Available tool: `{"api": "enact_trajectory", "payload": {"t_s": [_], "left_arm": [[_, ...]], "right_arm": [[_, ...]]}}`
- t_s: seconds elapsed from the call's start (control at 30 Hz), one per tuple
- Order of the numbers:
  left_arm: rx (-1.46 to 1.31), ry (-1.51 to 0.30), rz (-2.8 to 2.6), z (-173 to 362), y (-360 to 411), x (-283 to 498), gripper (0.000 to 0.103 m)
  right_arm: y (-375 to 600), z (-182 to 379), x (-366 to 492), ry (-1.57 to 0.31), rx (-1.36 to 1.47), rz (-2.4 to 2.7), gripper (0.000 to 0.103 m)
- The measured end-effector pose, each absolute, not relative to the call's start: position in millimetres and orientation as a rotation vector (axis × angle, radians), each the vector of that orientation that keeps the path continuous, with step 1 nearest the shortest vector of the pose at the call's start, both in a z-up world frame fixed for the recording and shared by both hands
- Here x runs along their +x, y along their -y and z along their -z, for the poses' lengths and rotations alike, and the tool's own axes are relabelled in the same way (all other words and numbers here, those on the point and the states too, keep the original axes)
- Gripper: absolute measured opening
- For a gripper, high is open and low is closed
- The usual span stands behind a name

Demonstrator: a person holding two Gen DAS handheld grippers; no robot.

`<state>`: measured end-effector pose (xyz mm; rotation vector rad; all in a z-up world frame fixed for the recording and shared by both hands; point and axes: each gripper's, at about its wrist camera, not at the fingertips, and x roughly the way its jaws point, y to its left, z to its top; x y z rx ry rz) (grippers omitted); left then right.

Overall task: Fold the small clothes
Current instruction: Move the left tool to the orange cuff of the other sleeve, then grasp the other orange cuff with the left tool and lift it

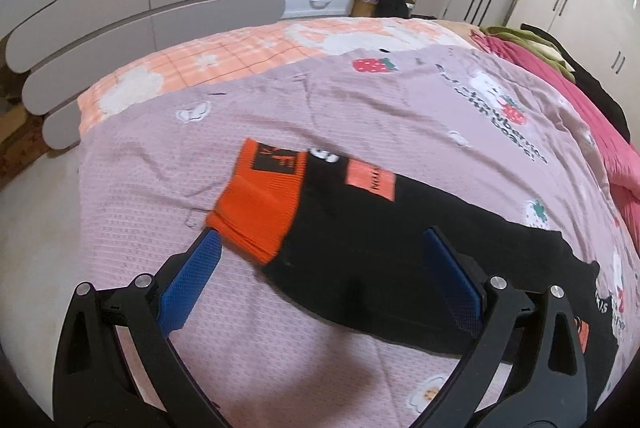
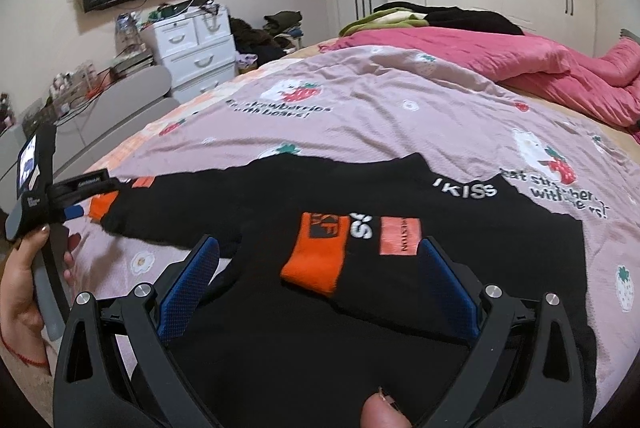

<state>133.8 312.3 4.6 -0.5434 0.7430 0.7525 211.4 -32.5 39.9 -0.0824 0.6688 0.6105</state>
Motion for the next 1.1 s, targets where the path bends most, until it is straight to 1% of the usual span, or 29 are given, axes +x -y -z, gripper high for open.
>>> {"api": "enact_trajectory", "payload": {"t_s": [0.23, 0.37, 0.63, 0.67, 0.7, 0.73, 0.77, 0.8, 0.83, 0.9, 0.93, 0.97, 1.03, 1.1], "left_arm": [[-0.665, -0.747, -0.748, 14.6, -333.4, 125.2, 0.094], [-0.672, -0.753, -0.760, 23.5, -336.4, 127.5, 0.094], [-0.693, -0.670, -0.703, 33.7, -341.1, 131.2, 0.094], [-0.694, -0.647, -0.699, 32.6, -341.9, 130.1, 0.089], [-0.691, -0.621, -0.695, 30.7, -341.4, 129.0, 0.077], [-0.692, -0.592, -0.687, 29.0, -341.2, 127.7, 0.067], [-0.707, -0.573, -0.674, 29.4, -341.7, 127.0, 0.052], [-0.717, -0.575, -0.663, 31.2, -342.1, 127.9, 0.047], [-0.716, -0.584, -0.655, 33.0, -342.0, 129.8, 0.046], [-0.696, -0.602, -0.652, 35.9, -340.2, 134.7, 0.032], [-0.697, -0.597, -0.655, 35.2, -340.3, 134.1, 0.027], [-0.703, -0.589, -0.651, 34.5, -341.4, 132.9, 0.015], [-0.719, -0.556, -0.629, 29.6, -341.7, 127.9, 0.010], [-0.709, -0.529, -0.602, 22.1, -337.7, 125.4, 0.009]], "right_arm": [[25.3, -33.6, 206.2, -0.682, -0.104, -0.622, 0.098], [26.8, -31.5, 205.5, -0.687, -0.101, -0.617, 0.098], [40.6, -26.5, 205.8, -0.702, -0.094, -0.587, 0.098], [42.2, -26.5, 206.1, -0.702, -0.091, -0.582, 0.098], [44.6, -26.7, 206.8, -0.703, -0.086, -0.576, 0.098], [46.8, -27.0, 207.7, -0.704, -0.081, -0.571, 0.098], [49.9, -27.8, 208.7, -0.702, -0.072, -0.565, 0.098], [52.9, -28.4, 209.8, -0.701, -0.064, -0.560, 0.098], [56.5, -29.6, 210.7, -0.699, -0.055, -0.554, 0.098], [61.4, -31.1, 212.3, -0.696, -0.043, -0.546, 0.098], [64.3, -31.7, 213.0, -0.695, -0.037, -0.543, 0.098], [67.4, -32.3, 213.9, -0.695, -0.031, -0.539, 0.098], [71.1, -33.7, 215.2, -0.692, -0.023, -0.531, 0.098], [76.4, -35.5, 216.7, -0.689, -0.010, -0.523, 0.098]]}}
